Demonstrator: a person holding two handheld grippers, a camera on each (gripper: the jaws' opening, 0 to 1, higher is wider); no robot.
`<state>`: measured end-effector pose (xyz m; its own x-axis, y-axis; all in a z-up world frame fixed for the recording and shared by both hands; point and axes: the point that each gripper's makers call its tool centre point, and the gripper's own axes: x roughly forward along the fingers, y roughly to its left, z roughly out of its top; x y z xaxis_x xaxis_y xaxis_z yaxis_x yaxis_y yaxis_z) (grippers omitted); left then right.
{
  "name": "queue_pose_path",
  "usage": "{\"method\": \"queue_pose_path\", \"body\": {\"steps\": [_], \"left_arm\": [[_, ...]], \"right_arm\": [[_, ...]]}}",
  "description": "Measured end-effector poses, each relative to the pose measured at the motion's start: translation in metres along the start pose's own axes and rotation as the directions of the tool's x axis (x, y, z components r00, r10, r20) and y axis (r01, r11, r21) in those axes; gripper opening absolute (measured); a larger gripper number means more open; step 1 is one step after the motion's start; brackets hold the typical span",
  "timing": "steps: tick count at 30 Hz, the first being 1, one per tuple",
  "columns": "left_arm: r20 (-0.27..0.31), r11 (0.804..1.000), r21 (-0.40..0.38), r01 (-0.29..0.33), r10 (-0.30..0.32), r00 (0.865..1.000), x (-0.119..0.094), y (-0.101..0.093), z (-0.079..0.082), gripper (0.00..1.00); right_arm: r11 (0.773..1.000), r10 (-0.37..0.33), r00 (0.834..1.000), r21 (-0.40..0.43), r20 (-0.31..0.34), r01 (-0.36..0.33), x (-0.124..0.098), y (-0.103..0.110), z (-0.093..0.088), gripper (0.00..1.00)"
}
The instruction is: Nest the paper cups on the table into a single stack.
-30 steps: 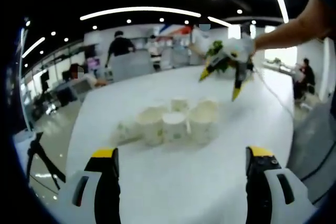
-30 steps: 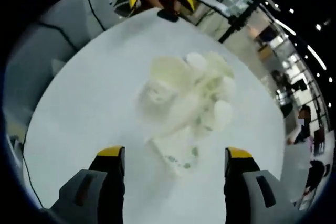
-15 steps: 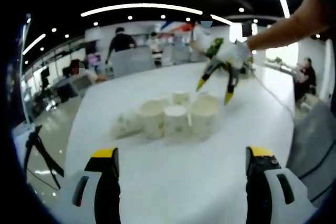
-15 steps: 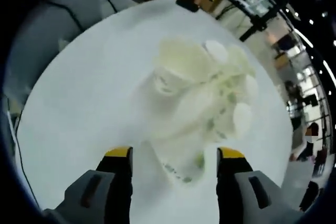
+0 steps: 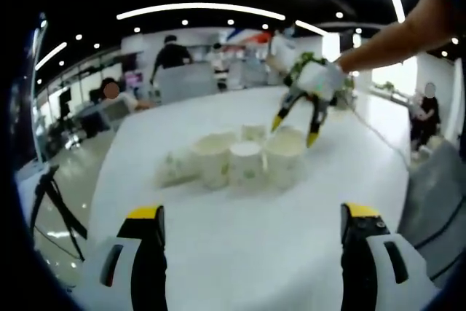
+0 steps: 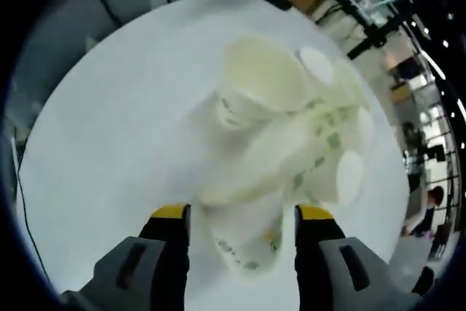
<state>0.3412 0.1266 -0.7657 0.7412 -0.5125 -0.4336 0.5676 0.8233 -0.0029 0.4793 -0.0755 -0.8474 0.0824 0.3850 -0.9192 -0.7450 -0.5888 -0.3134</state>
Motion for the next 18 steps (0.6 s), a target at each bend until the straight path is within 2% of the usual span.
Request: {"method": "queue_pose_path", "body": {"steps": [4, 7, 12, 18], "left_arm": [[0.007, 1.000, 0.015, 0.006, -0.006, 1.000, 0.003, -0.001, 0.006, 0.99], [0.011, 1.000, 0.020, 0.007, -0.008, 1.000, 0.004, -0.001, 0.010, 0.99], [0.020, 1.000, 0.025, 0.004, -0.004, 1.000, 0.004, -0.001, 0.014, 0.99], [0.024, 0.999, 0.038, 0.008, -0.009, 1.000, 0.005, -0.003, 0.017, 0.99]], "right_arm": [[0.999, -0.009, 0.999, -0.038, -0.035, 0.008, 0.006, -0.004, -0.004, 0.49], [1.000, -0.011, 1.000, -0.024, -0.026, 0.010, 0.006, -0.006, -0.003, 0.47], [0.999, -0.012, 0.999, -0.046, -0.031, 0.011, 0.011, -0.005, 0.001, 0.44], [1.000, -0.016, 0.999, -0.026, -0.043, 0.015, 0.012, -0.006, -0.004, 0.42]]}}
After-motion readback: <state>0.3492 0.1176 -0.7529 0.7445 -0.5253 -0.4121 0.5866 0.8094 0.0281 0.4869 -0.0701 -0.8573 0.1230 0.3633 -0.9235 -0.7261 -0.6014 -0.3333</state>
